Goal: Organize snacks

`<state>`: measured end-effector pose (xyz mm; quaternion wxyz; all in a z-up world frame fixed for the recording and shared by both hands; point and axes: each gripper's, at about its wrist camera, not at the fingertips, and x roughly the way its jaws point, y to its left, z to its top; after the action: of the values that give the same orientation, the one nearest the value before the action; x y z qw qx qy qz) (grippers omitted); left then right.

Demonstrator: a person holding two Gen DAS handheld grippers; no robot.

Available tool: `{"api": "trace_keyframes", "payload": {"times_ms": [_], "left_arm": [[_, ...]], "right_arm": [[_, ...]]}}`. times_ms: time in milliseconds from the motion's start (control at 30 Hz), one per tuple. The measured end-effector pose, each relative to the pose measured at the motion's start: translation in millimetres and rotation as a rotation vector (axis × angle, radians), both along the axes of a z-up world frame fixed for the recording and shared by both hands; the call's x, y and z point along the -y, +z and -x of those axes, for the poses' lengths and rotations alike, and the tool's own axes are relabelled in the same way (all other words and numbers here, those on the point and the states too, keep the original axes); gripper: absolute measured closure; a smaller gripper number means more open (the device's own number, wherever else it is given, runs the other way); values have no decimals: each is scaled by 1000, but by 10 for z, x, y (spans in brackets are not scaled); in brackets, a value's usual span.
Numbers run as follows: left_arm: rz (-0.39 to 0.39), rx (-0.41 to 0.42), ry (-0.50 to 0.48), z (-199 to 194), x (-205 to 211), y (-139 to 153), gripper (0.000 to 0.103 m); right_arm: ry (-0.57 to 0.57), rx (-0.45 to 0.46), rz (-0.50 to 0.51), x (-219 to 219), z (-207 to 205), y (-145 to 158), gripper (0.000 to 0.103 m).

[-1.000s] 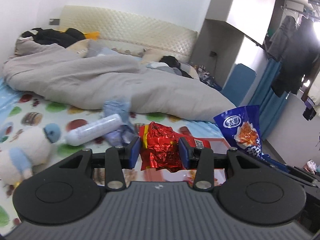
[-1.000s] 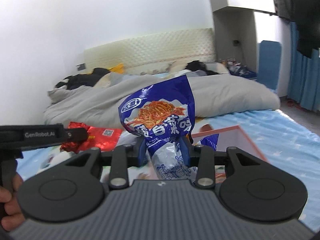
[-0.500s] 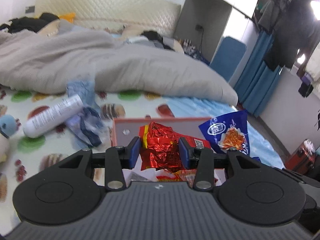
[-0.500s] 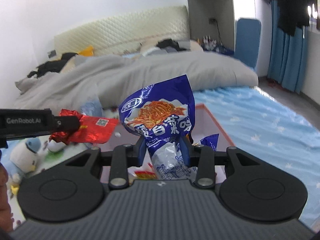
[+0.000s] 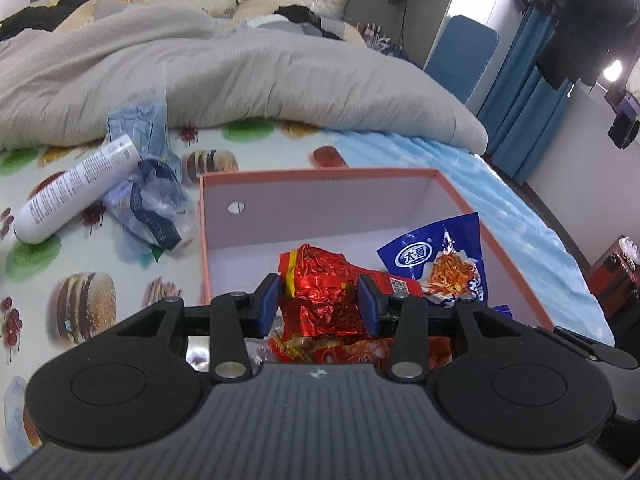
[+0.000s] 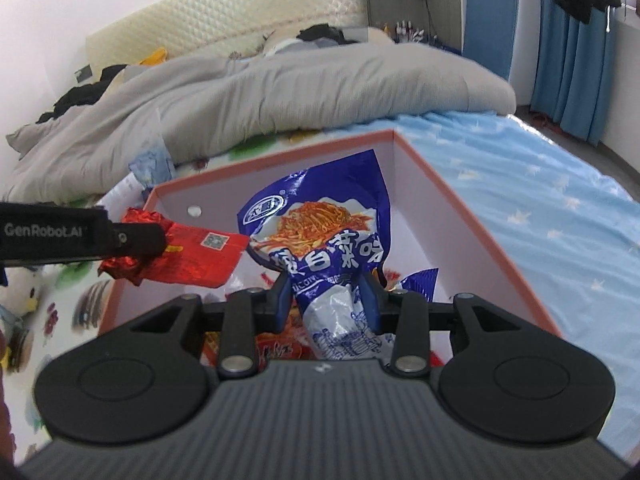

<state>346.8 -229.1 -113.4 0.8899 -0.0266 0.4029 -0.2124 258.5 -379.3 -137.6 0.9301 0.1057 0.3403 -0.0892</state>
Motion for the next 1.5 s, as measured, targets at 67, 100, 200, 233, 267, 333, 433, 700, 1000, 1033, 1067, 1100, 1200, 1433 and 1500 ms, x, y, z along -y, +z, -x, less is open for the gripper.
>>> {"api": "trace_keyframes", "payload": {"times_ms": [67, 100, 200, 233, 267, 333, 433, 700, 1000, 1033, 1067, 1100, 1200, 1433, 1500], "left_arm": [[5, -6, 2, -4, -21, -32, 55], [5, -5, 7, 3, -31, -27, 55], [5, -6, 28, 7, -71, 20, 38], [11, 2, 30, 24, -93, 55, 36], [13, 14, 30, 41, -113, 93, 35], [8, 30, 30, 93, -146, 194, 35], [15, 58, 24, 190, -203, 374, 35], [59, 149, 5, 578, -420, 1065, 35], [87, 230, -17, 1087, -696, 1690, 35], [94, 236, -23, 1145, -724, 1738, 35], [99, 242, -29, 1205, -748, 1780, 35], [103, 247, -34, 1263, -764, 1810, 35], [104, 264, -53, 1428, -811, 1876, 35], [126, 278, -93, 1768, -906, 1925, 35], [121, 289, -101, 1860, -925, 1932, 35]], "right_arm": [[-1, -3, -5, -2, 1, -15, 62], [-3, -5, -11, 2, 4, -18, 62], [5, -18, -18, -24, 16, -10, 59], [-3, -16, -23, -16, 21, 3, 53], [-12, -11, -29, -13, 39, 28, 44], [-15, 6, -39, -10, 87, 90, 41], [0, 37, -46, -17, 174, 236, 41], [6, 160, -54, -70, 498, 853, 41], [-2, 281, -18, -228, 945, 1452, 41], [-5, 291, -13, -250, 995, 1499, 41], [-8, 299, -6, -270, 1047, 1538, 41], [-11, 305, -1, -282, 1098, 1563, 41], [-16, 325, 4, -332, 1250, 1638, 41], [-42, 346, 24, -433, 1559, 1695, 41], [-45, 350, 28, -460, 1643, 1681, 41]]}}
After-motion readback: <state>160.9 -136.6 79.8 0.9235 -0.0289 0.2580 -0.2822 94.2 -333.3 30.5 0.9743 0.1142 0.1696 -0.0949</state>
